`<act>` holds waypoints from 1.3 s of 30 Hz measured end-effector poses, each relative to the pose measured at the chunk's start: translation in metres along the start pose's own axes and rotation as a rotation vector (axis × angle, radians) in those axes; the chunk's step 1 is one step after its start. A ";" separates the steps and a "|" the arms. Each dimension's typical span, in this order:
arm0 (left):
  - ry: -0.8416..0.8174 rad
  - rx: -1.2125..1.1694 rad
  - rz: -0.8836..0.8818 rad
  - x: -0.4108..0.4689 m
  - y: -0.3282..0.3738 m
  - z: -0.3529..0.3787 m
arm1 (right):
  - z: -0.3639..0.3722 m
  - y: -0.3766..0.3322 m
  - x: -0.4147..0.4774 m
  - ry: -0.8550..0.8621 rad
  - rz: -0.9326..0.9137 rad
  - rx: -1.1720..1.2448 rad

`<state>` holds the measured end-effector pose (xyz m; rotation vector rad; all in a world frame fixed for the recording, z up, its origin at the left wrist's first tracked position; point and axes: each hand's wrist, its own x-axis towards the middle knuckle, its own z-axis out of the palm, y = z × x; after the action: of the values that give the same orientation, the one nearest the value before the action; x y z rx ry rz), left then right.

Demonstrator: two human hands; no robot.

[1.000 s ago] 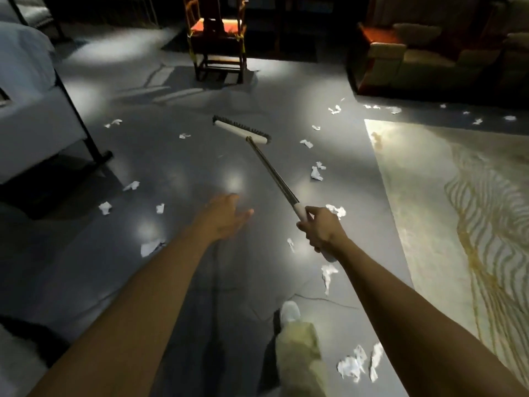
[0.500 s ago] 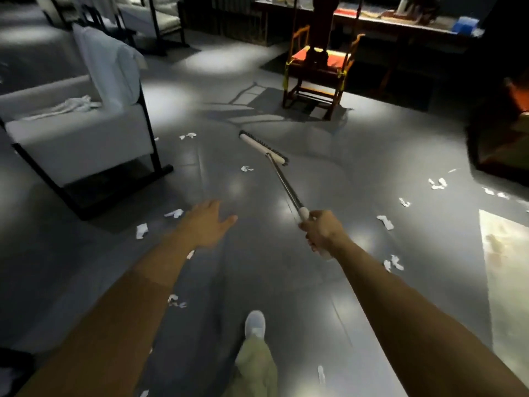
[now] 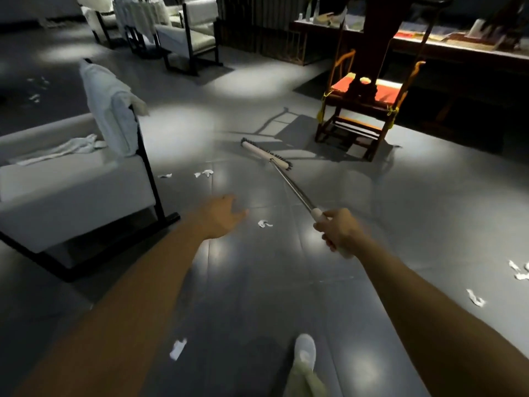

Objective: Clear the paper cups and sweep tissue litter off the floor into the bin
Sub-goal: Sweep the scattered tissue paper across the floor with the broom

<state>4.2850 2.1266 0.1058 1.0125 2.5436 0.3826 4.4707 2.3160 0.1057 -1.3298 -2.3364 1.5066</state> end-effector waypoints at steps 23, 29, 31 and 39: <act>0.137 -0.049 -0.352 0.643 -0.149 -0.232 | 0.083 -0.392 0.719 -0.250 -0.207 -0.163; 0.147 -0.035 -0.406 0.785 -0.225 -0.322 | 0.132 -0.516 0.852 -0.332 -0.276 -0.190; 0.151 -0.020 -0.406 0.834 -0.250 -0.348 | 0.152 -0.553 0.902 -0.367 -0.296 -0.207; 0.149 -0.028 -0.534 1.062 -0.381 -0.437 | 0.254 -0.703 1.145 -0.468 -0.377 -0.302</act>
<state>3.1531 2.5547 0.0945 0.2722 2.7962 0.3447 3.1957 2.8106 0.0815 -0.5425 -2.9773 1.5062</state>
